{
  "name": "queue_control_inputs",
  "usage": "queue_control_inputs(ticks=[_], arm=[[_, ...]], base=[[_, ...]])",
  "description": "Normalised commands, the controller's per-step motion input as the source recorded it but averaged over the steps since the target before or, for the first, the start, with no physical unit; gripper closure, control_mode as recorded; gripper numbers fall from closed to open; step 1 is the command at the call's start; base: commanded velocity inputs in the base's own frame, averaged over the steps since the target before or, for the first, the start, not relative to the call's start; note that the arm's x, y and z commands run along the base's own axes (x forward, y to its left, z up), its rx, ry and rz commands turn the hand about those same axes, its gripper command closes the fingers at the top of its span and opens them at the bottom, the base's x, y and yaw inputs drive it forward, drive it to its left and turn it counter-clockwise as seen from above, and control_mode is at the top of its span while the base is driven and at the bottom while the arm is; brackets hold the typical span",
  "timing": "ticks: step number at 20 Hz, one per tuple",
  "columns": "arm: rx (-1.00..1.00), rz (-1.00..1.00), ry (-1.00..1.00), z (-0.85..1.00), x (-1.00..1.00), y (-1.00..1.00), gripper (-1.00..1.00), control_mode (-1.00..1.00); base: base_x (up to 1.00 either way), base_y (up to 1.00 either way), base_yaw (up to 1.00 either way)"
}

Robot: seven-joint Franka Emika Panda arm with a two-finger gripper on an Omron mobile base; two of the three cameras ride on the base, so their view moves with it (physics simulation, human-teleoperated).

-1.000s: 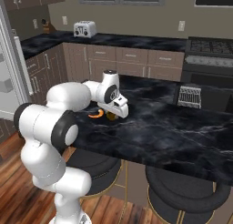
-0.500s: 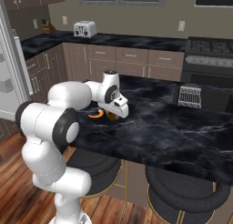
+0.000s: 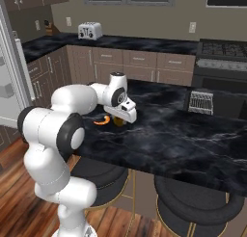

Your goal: Open the fridge, remove the apple, lemon, and shrimp, and place them on any counter.

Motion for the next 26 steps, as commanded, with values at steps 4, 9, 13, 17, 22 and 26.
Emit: queue_control_inputs(ticks=[4, 9, 13, 17, 22, 26], arm=[[0.00, 0.06, -0.01, 0.05, -0.15, 0.05, -1.00, -1.00], [0.00, 0.12, 0.00, 0.36, -0.24, 0.11, -1.00, -1.00], [0.00, 0.11, -0.04, 0.79, -0.40, 0.05, -1.00, -1.00], [0.00, 0.14, 0.00, 0.99, -0.38, 0.14, -1.00, -1.00], [-0.01, 0.21, 0.00, 1.00, -0.60, 0.48, -1.00, -1.00], [-0.04, 0.23, -0.03, 0.92, -0.93, 0.72, -1.00, -1.00]], base=[[0.00, 0.00, 0.00], [0.00, 0.00, 0.00], [0.00, 0.00, 0.00], [0.00, 0.00, 0.00], [0.00, 0.00, 0.00], [0.00, 0.00, 0.00]])
